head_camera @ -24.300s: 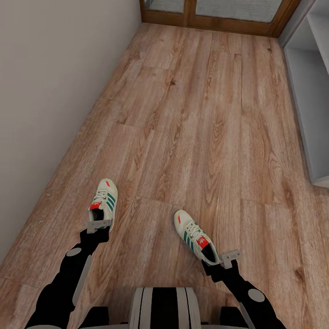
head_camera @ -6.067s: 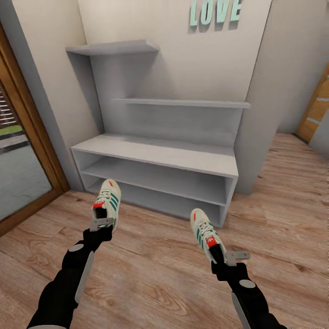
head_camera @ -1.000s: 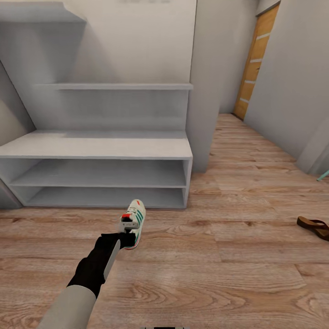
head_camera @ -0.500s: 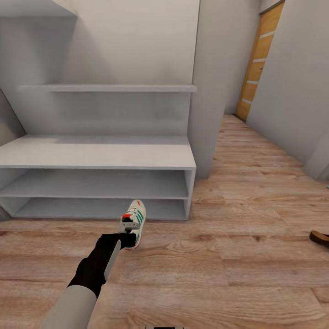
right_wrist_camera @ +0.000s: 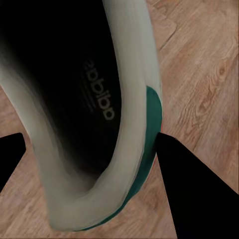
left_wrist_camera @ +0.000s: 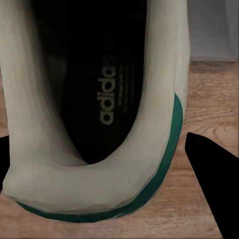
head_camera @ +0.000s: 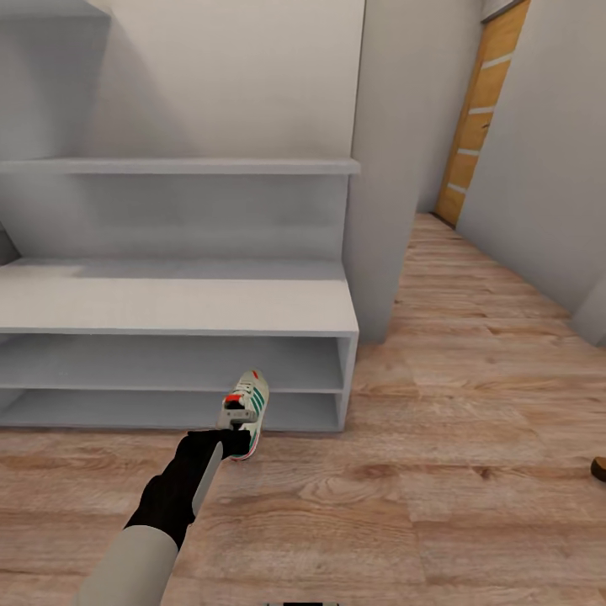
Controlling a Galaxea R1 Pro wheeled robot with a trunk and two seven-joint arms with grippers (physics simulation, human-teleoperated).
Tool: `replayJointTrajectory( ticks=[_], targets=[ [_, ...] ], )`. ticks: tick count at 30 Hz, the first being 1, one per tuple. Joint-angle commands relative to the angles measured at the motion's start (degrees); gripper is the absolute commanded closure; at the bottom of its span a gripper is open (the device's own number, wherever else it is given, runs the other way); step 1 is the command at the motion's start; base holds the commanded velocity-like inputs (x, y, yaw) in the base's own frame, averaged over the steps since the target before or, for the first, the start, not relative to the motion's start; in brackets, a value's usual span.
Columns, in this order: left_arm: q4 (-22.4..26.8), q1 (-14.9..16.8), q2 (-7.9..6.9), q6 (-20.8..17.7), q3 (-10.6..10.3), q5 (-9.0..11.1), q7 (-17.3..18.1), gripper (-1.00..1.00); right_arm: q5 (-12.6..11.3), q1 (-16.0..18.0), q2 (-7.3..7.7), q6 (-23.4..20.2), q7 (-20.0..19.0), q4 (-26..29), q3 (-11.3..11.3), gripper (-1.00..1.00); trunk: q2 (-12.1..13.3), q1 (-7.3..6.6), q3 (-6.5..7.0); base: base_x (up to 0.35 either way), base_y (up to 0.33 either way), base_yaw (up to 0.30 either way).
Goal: Pick up the two gym shoes and the two sandals from the corridor floor and place them onto the hallstand (shoe rack) in the corridor, making sure they are on the rack and not on the floor. Arrange them so the two gym shoes are next to each other and the two sandals are next to each other.
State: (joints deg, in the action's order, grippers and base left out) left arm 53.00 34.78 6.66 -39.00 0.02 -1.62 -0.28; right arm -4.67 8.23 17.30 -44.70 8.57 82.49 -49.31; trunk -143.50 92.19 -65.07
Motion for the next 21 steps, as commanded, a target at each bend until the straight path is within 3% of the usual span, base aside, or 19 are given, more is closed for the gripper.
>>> replayJointTrajectory(
  ticks=[1,21],
  targets=[
    [0.1,0.0,0.02,-0.3,0.0,-0.1,0.0,1.0,-0.5,0.0,0.01,-0.2,0.5,0.0,0.0,1.0,0.0,0.02,-0.05,0.347,-0.139,0.0],
    [0.1,0.0,-0.03,-0.3,0.1,-0.1,0.0,1.0,-0.5,0.0,0.01,-0.2,0.5,0.0,0.0,1.0,0.0,0.02,-0.05,0.347,-0.156,0.0]
  ],
)
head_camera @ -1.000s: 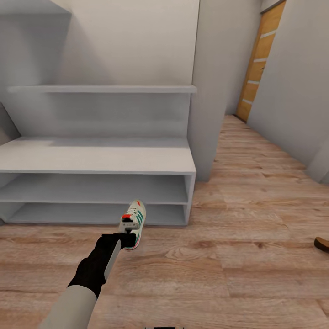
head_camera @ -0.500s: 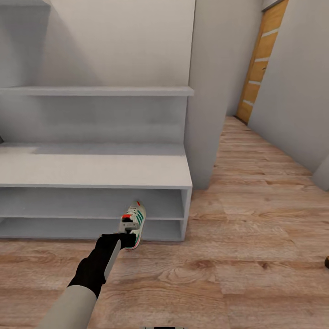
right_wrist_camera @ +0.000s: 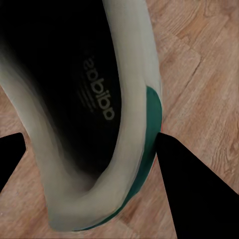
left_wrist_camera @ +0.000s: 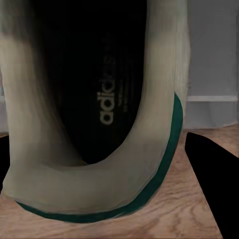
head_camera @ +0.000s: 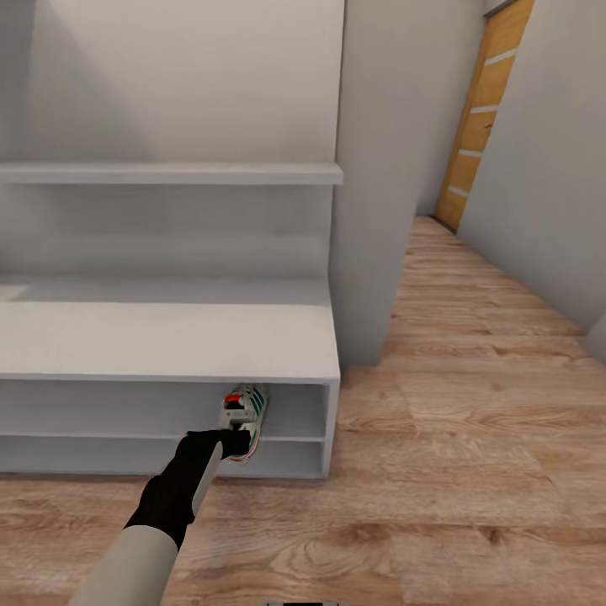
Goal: Pick up the two gym shoes and the two sandals from the corridor floor and place them onto the hallstand (shoe rack) in the corridor, making sure they are on the rack and not on the floor. Arrange them so the two gym shoes are next to each other and the two sandals are next to each other.
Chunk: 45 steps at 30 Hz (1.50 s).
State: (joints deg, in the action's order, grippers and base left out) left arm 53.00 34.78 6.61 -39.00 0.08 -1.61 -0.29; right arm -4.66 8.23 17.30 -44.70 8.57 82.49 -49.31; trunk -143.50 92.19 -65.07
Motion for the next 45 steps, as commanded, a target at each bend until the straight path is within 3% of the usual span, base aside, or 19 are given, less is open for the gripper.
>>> replayJointTrajectory(
  ticks=[1,10,36,37,45],
  targets=[
    [0.1,0.0,0.02,-0.3,0.0,-0.2,0.0,1.0,-0.5,0.0,0.01,-0.2,0.5,0.0,0.0,1.0,0.0,0.02,-0.05,0.347,-0.1,0.0],
    [0.0,0.0,-0.02,-0.3,0.0,-0.2,0.0,1.0,-0.5,0.0,0.01,-0.2,0.5,0.0,0.0,1.0,0.0,0.02,-0.05,0.301,-0.041,0.0],
    [-0.1,0.0,-0.02,-0.3,0.1,-0.2,0.0,1.0,-0.5,0.0,0.01,-0.2,0.5,0.0,0.0,1.0,0.0,0.02,-0.05,0.013,0.0,0.0],
    [-0.1,0.0,-0.02,-0.3,0.1,-0.2,0.0,-1.0,-0.5,0.0,0.01,-0.2,0.5,0.0,0.0,1.0,0.0,0.02,-0.05,0.0,0.0,0.0],
    [-0.1,0.0,-0.11,-0.3,0.3,-0.2,0.0,-1.0,-0.5,0.0,0.01,-0.2,0.5,0.0,0.0,1.0,0.0,0.02,-0.05,0.0,0.0,0.0]
  ],
)
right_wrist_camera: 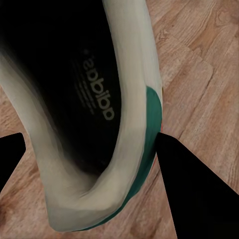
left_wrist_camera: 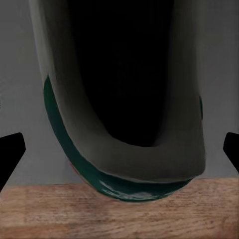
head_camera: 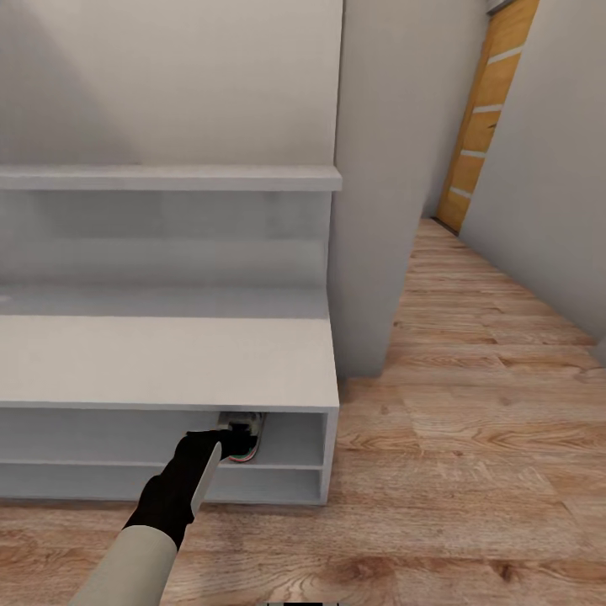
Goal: Pick up the two gym shoes and the two sandals from the corridor floor and place them onto the hallstand (shoe rack) in the corridor, making sure they are on the rack and not on the floor. Arrange them so the two gym shoes are next to each other and the two sandals are next to each other.
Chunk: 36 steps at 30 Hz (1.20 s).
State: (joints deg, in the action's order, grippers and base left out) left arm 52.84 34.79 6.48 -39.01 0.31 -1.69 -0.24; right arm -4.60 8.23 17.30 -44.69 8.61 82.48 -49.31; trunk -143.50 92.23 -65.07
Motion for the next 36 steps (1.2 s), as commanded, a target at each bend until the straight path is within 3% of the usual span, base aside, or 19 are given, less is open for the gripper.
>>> replayJointTrajectory(
  ticks=[1,18,27,36],
  targets=[
    [0.1,0.0,0.02,-0.3,0.0,-0.2,0.0,-1.0,-0.6,0.0,0.01,-0.2,0.4,0.1,0.0,1.0,0.0,-0.01,-0.05,0.0,0.0,0.0],
    [0.1,0.0,0.02,-0.1,-0.1,-0.2,0.1,-1.0,-0.6,0.0,0.01,-0.2,0.4,0.1,0.0,1.0,0.0,-0.01,-0.05,-0.008,0.0,0.0],
    [0.1,0.0,0.02,0.0,-0.1,-0.2,0.1,-1.0,-0.6,0.0,0.01,-0.1,0.4,0.0,0.0,1.0,0.0,-0.01,-0.05,-0.291,0.0,0.0],
    [0.1,0.0,0.02,2.7,-0.1,-0.2,0.0,-1.0,-0.6,0.0,0.01,-0.1,0.4,0.0,0.1,1.0,0.0,-0.01,-0.05,-0.338,0.0,0.0]
  ],
)
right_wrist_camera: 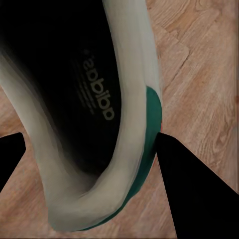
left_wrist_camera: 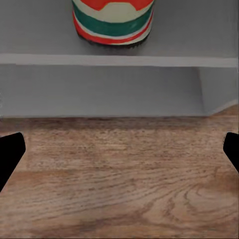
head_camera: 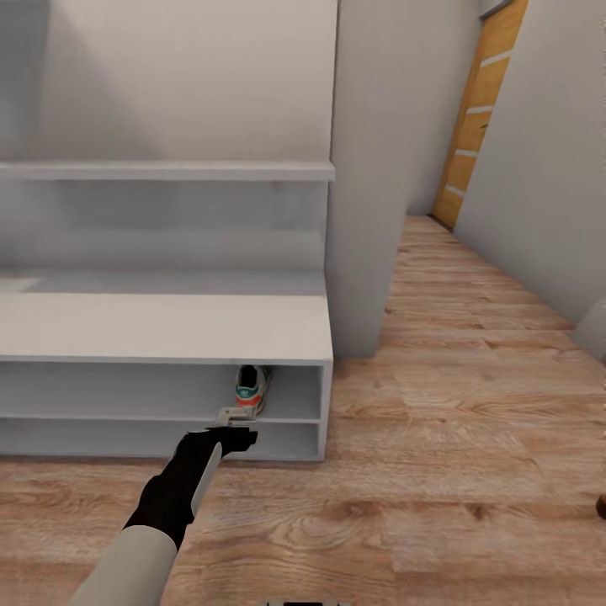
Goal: Pick up the two gym shoes and the two sandals from the corridor floor and place them onto the hallstand (shoe rack) in the corridor, making sure they are on the rack and not on the floor. Arrange them so the two gym shoes are next to each other and the two sandals are next to each other.
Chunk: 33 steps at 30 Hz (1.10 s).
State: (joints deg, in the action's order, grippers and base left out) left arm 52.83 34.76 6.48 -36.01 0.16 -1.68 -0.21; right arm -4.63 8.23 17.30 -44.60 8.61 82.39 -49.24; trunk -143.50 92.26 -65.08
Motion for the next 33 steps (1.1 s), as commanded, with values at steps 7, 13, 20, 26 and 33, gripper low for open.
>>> replayJointTrajectory(
  ticks=[7,13,20,26,33],
  targets=[
    [0.1,0.0,0.0,-0.1,0.1,-0.2,0.0,-1.0,-0.5,0.0,0.01,-0.2,0.4,0.0,0.0,1.0,0.0,-0.05,-0.05,-0.313,0.016,0.0],
    [0.1,0.0,-0.22,-0.1,0.1,-0.3,0.0,-1.0,-0.3,0.0,-0.03,-0.2,0.5,0.1,0.0,1.0,0.0,-0.05,-0.05,-0.24,0.132,0.0],
    [0.3,-0.1,-2.8,-0.1,0.4,-0.3,0.0,-1.0,-0.3,0.0,-0.07,-0.3,0.5,0.1,0.1,1.0,0.0,-0.05,-0.05,-0.127,0.269,0.0],
    [0.4,-0.1,-4.38,1.5,0.3,-0.3,0.0,-1.0,-0.4,0.0,-0.11,-0.3,0.5,0.1,0.2,1.0,0.0,-0.05,-0.05,-0.01,0.304,0.0],
    [0.3,-0.4,-4.96,6.2,0.4,-0.3,-0.1,-1.0,-0.5,0.0,-0.11,-0.3,0.4,0.1,0.1,1.0,0.0,-0.05,-0.05,-0.022,0.311,0.0]
  ],
)
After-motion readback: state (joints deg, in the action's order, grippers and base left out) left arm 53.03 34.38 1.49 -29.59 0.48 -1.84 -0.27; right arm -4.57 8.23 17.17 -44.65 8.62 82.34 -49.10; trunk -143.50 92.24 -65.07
